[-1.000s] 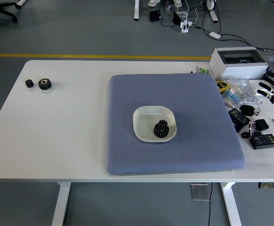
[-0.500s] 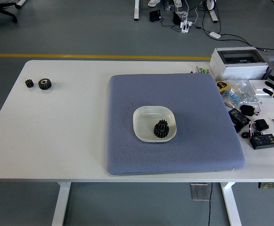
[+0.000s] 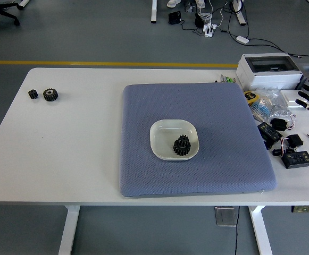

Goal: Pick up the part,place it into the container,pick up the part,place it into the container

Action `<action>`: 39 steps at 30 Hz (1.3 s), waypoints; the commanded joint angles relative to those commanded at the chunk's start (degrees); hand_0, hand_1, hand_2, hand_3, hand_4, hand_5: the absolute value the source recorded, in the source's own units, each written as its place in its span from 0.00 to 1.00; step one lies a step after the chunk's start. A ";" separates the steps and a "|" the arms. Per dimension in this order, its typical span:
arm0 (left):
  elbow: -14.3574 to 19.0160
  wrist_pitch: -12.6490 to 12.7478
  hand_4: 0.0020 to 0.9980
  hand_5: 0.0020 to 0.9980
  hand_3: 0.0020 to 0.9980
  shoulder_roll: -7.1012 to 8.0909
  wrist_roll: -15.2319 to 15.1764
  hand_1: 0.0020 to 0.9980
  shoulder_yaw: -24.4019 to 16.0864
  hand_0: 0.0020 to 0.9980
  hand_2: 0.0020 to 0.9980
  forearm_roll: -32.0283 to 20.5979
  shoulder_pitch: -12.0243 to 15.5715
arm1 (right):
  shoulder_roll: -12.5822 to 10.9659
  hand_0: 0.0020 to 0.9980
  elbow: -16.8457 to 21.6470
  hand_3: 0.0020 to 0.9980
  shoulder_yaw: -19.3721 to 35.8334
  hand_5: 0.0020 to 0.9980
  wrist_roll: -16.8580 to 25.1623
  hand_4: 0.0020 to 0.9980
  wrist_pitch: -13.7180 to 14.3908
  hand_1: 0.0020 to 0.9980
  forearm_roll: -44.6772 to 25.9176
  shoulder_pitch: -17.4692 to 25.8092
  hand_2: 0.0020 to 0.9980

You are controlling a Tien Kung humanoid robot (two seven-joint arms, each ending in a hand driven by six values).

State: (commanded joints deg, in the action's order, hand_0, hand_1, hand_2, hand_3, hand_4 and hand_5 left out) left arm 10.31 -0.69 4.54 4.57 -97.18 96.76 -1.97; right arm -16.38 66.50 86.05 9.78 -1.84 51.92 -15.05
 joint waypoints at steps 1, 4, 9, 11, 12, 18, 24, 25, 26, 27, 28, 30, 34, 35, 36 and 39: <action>0.00 -0.01 0.61 0.57 0.57 0.00 0.02 0.68 -0.04 0.72 0.69 0.05 -0.01 | 0.13 0.78 -0.24 0.79 -0.23 0.85 0.58 1.00 0.28 0.77 1.36 0.04 0.79; 0.00 0.00 0.61 0.57 0.57 0.04 -0.03 0.68 -0.01 0.72 0.69 0.03 -0.08 | 0.81 0.78 -0.99 0.79 -0.54 0.85 2.52 1.00 1.29 0.77 4.41 0.29 0.79; 0.00 0.00 0.61 0.57 0.57 0.07 -0.02 0.68 0.00 0.72 0.69 0.02 -0.07 | 1.93 0.79 -1.83 0.79 -0.46 0.86 5.28 1.00 2.42 0.78 6.60 0.97 0.79; 0.00 0.00 0.61 0.57 0.57 0.07 0.05 0.68 -0.10 0.72 0.69 0.10 -0.01 | 2.32 0.79 -2.16 0.79 -0.36 0.87 5.91 1.00 2.74 0.78 6.68 1.25 0.79; 0.00 0.00 0.61 0.57 0.57 0.07 0.09 0.68 -0.16 0.72 0.69 0.15 0.02 | 2.49 0.79 -2.24 0.79 -0.32 0.87 6.14 1.00 2.76 0.78 6.71 1.41 0.79; 0.00 0.00 0.61 0.57 0.57 0.06 0.11 0.68 -0.30 0.72 0.69 0.32 -0.07 | 2.98 0.79 -2.34 0.79 -0.80 0.88 6.20 1.00 1.09 0.77 6.97 2.15 0.79; 0.00 -0.03 0.61 0.57 0.57 -0.01 0.01 0.68 -0.08 0.72 0.69 0.12 -0.24 | 3.19 0.80 -2.29 0.80 -1.83 0.90 5.90 1.00 -0.41 0.77 8.10 2.52 0.80; 0.00 -0.02 0.61 0.57 0.57 -0.03 0.03 0.68 -0.11 0.72 0.69 0.15 -0.24 | 3.18 0.80 -2.27 0.80 -1.92 0.90 5.67 1.00 -0.86 0.77 8.55 2.53 0.80; 0.00 -0.02 0.61 0.57 0.57 -0.04 0.05 0.68 -0.13 0.72 0.69 0.15 -0.23 | 3.13 0.80 -2.21 0.80 -2.06 0.90 5.37 1.00 -1.45 0.77 9.06 2.53 0.80; 0.00 -0.02 0.61 0.57 0.57 -0.04 0.06 0.68 -0.16 0.72 0.69 0.18 -0.22 | 3.08 0.80 -2.11 0.80 -2.18 0.90 5.07 1.00 -1.96 0.77 9.50 2.53 0.80; 0.00 -0.01 0.61 0.57 0.57 -0.04 0.07 0.68 -0.19 0.72 0.69 0.20 -0.22 | 3.04 0.80 -2.02 0.80 -2.27 0.90 4.79 1.00 -2.37 0.77 9.88 2.52 0.80; 0.00 0.00 0.61 0.57 0.57 -0.03 0.08 0.68 -0.21 0.72 0.69 0.20 -0.21 | 3.00 0.89 -1.89 0.86 -2.54 0.98 4.08 1.00 -3.23 0.82 10.41 2.45 0.84; 0.00 0.01 0.61 0.57 0.57 -0.04 0.04 0.68 -0.19 0.72 0.69 0.18 -0.28 | 2.98 0.89 -1.86 0.86 -3.14 0.98 3.02 1.00 -3.95 0.82 11.51 2.29 0.84; 0.00 0.00 0.61 0.57 0.57 -0.05 0.04 0.68 -0.24 0.72 0.69 0.23 -0.31 | 2.97 0.94 -1.86 0.88 -3.35 1.00 2.85 1.00 -4.00 0.85 11.78 2.29 0.87; 0.00 0.00 0.61 0.57 0.57 -0.06 0.05 0.68 -0.28 0.72 0.69 0.27 -0.33 | 2.98 0.94 -1.87 0.88 -3.50 1.00 2.79 1.00 -3.95 0.85 11.85 2.29 0.87; 0.00 -0.03 0.61 0.57 0.57 -0.12 0.08 0.68 -0.39 0.72 0.69 0.37 -0.34 | 3.15 0.94 -2.03 0.88 -3.96 1.00 3.06 1.00 -3.22 0.85 11.35 2.30 0.87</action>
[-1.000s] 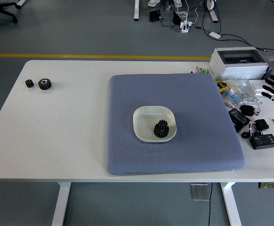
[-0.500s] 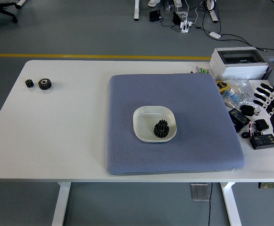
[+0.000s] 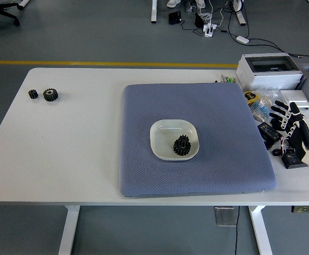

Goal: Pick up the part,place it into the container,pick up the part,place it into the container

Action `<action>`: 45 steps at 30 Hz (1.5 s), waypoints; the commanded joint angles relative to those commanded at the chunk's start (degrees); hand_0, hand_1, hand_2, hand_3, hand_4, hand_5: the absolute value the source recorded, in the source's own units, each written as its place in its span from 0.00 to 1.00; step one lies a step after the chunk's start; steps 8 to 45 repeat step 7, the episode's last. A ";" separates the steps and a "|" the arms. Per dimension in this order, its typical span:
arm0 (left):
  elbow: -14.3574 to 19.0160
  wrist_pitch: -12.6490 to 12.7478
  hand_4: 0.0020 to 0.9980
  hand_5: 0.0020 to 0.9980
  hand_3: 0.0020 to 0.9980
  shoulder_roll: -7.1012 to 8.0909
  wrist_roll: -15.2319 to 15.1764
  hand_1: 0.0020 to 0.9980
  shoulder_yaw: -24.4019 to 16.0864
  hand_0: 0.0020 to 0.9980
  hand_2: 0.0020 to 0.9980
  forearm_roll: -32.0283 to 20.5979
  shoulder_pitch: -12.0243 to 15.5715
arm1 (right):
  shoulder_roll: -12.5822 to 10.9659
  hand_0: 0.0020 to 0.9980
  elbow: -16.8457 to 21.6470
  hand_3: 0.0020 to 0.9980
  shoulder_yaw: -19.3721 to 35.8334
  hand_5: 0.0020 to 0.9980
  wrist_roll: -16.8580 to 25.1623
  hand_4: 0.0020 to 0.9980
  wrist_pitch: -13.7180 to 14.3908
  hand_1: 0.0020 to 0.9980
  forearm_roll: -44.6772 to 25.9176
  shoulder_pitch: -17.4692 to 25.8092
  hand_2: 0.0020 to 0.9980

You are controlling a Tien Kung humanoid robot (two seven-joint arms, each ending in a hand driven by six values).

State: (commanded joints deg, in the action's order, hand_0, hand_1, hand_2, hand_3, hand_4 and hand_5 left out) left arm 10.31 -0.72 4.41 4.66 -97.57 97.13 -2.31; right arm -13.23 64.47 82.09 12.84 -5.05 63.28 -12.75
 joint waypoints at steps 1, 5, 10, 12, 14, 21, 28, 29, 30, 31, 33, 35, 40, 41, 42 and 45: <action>0.00 0.00 0.61 0.57 0.57 -0.02 0.02 0.68 -0.06 0.72 0.69 0.06 0.02 | 0.01 0.94 0.01 0.88 -0.12 1.00 0.13 1.00 0.14 0.85 -0.25 0.02 0.87; 0.00 0.00 0.61 0.57 0.57 0.01 0.06 0.68 -0.23 0.72 0.69 0.27 0.05 | -0.10 0.94 0.11 0.88 -0.36 1.00 0.36 1.00 0.37 0.85 -0.68 0.02 0.87; 0.00 0.01 0.61 0.57 0.57 0.03 0.05 0.68 -0.23 0.72 0.69 0.27 0.03 | -0.08 0.94 0.12 0.88 -0.48 1.00 0.54 1.00 0.58 0.85 -0.81 0.03 0.87; 0.00 0.01 0.61 0.57 0.57 0.03 0.05 0.68 -0.23 0.72 0.69 0.27 0.03 | -0.08 0.94 0.12 0.88 -0.48 1.00 0.54 1.00 0.58 0.85 -0.81 0.03 0.87; 0.00 0.01 0.61 0.57 0.57 0.03 0.05 0.68 -0.23 0.72 0.69 0.27 0.03 | -0.08 0.94 0.12 0.88 -0.48 1.00 0.54 1.00 0.58 0.85 -0.81 0.03 0.87; 0.00 0.01 0.61 0.57 0.57 0.03 0.05 0.68 -0.23 0.72 0.69 0.27 0.03 | -0.08 0.94 0.12 0.88 -0.48 1.00 0.54 1.00 0.58 0.85 -0.81 0.03 0.87; 0.00 0.01 0.61 0.57 0.57 0.03 0.05 0.68 -0.23 0.72 0.69 0.27 0.03 | -0.08 0.94 0.12 0.88 -0.48 1.00 0.54 1.00 0.58 0.85 -0.81 0.03 0.87; 0.00 0.01 0.61 0.57 0.57 0.03 0.05 0.68 -0.23 0.72 0.69 0.27 0.03 | -0.08 0.94 0.12 0.88 -0.48 1.00 0.54 1.00 0.58 0.85 -0.81 0.03 0.87; 0.00 0.01 0.61 0.57 0.57 0.03 0.05 0.68 -0.23 0.72 0.69 0.27 0.03 | -0.08 0.94 0.12 0.88 -0.48 1.00 0.54 1.00 0.58 0.85 -0.81 0.03 0.87; 0.00 0.01 0.61 0.57 0.57 0.03 0.05 0.68 -0.23 0.72 0.69 0.27 0.03 | -0.08 0.94 0.12 0.88 -0.48 1.00 0.54 1.00 0.58 0.85 -0.81 0.03 0.87; 0.00 0.01 0.61 0.57 0.57 0.03 0.05 0.68 -0.23 0.72 0.69 0.27 0.03 | -0.08 0.94 0.12 0.88 -0.48 1.00 0.54 1.00 0.58 0.85 -0.81 0.03 0.87; 0.00 0.01 0.61 0.57 0.57 0.03 0.05 0.68 -0.23 0.72 0.69 0.27 0.03 | -0.08 0.94 0.12 0.88 -0.48 1.00 0.54 1.00 0.58 0.85 -0.81 0.03 0.87; 0.00 0.01 0.61 0.57 0.57 0.03 0.05 0.68 -0.23 0.72 0.69 0.27 0.03 | -0.08 0.94 0.12 0.88 -0.48 1.00 0.54 1.00 0.58 0.85 -0.81 0.03 0.87; 0.00 0.01 0.61 0.57 0.57 0.03 0.05 0.68 -0.23 0.72 0.69 0.27 0.03 | -0.08 0.94 0.12 0.88 -0.48 1.00 0.54 1.00 0.58 0.85 -0.81 0.03 0.87; 0.00 0.01 0.61 0.57 0.57 0.03 0.05 0.68 -0.23 0.72 0.69 0.27 0.03 | -0.08 0.94 0.12 0.88 -0.48 1.00 0.54 1.00 0.58 0.85 -0.81 0.03 0.87; 0.00 0.01 0.61 0.57 0.57 0.03 0.05 0.68 -0.23 0.72 0.69 0.27 0.03 | -0.08 0.94 0.12 0.88 -0.48 1.00 0.54 1.00 0.58 0.85 -0.81 0.03 0.87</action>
